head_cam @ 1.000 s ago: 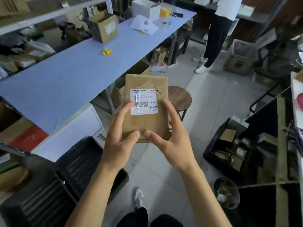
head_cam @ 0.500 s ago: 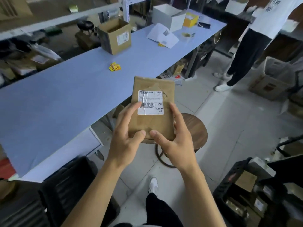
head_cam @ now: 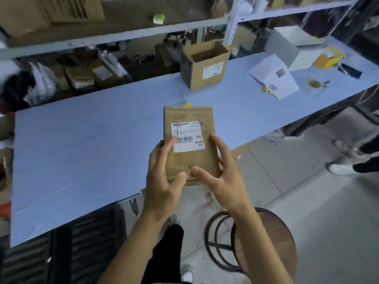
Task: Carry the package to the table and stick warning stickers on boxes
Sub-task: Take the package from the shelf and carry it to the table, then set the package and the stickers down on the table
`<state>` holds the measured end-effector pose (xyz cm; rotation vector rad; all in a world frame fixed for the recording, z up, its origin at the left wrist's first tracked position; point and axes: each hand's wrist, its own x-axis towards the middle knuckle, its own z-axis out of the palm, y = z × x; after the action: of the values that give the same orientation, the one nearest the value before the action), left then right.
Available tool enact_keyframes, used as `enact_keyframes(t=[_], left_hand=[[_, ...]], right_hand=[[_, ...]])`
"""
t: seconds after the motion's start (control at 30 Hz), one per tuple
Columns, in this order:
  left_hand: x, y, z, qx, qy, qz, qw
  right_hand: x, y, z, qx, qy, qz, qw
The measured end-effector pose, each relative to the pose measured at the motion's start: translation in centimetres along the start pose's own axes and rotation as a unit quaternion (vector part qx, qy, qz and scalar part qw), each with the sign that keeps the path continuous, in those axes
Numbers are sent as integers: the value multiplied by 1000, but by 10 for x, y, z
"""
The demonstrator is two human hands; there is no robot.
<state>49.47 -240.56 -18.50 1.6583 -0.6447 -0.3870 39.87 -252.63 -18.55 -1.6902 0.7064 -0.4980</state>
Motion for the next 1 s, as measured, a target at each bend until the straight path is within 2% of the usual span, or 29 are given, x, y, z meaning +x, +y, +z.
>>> enact_keyframes(t=[0.13,0.43,0.57,0.8,1.0], left_hand=[[75,-19,24,-12,62,-29,998],[193,-27,64,-33,92,-61,993],[216,-45,76,-25,152,-88,984],[239,-83,114,-11,298,-87,950],[223,-144,149,-32,341,-109,933]], right_hand=[[90,2,-3,-37,-32,-3,999],[227,-1,-36,-39,-78,13,996],[275,13,-36,-39,-137,23,989],[346,64,-31,-45,-275,-33,960],[353,132,-25,-40,-312,-64,947]])
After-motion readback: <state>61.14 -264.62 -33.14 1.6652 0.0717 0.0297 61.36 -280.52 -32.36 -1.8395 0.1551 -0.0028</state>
